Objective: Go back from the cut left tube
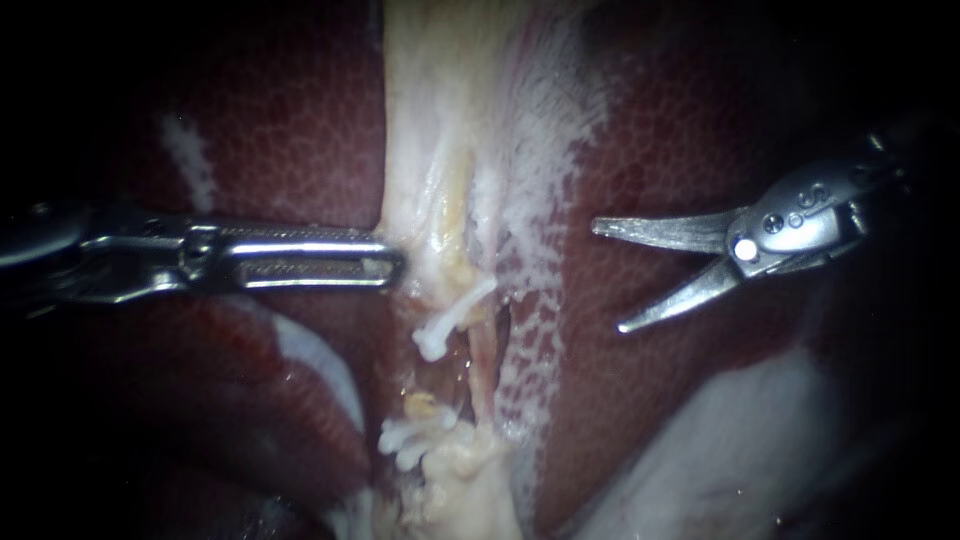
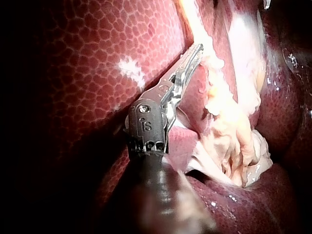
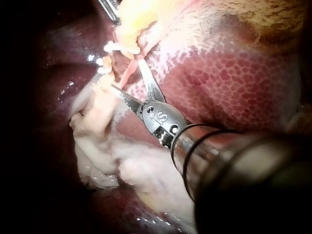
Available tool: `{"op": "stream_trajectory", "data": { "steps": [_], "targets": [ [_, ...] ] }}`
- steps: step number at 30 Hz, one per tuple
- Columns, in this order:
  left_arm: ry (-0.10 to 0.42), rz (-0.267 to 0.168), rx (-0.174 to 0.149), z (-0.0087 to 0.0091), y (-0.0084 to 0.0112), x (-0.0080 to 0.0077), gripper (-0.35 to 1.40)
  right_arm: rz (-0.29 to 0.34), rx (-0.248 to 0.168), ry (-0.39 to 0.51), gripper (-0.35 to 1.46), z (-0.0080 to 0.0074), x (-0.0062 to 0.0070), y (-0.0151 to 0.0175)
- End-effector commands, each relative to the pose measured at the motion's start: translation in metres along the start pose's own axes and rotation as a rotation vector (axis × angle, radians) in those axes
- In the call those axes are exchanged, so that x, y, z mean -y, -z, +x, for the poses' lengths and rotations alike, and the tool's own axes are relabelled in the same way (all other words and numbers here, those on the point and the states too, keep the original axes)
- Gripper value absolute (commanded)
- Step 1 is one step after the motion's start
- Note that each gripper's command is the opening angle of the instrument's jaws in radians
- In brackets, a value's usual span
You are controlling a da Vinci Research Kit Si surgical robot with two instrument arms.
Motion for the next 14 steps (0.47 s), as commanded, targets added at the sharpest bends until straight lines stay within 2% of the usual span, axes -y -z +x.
{"op": "stream_trajectory", "data": {
  "steps": [1,14],
  "targets": [
    [0.000,0.000,0.000,0.0000,0.0000,0.0000,-0.35,0.000,0.000,0.000,1.16,0.0000,0.0000,0.0000],
    [-0.001,0.000,-0.003,0.0001,0.0001,0.0000,-0.35,-0.002,0.001,0.000,1.16,-0.0003,-0.0001,-0.0002]
  ]
}}
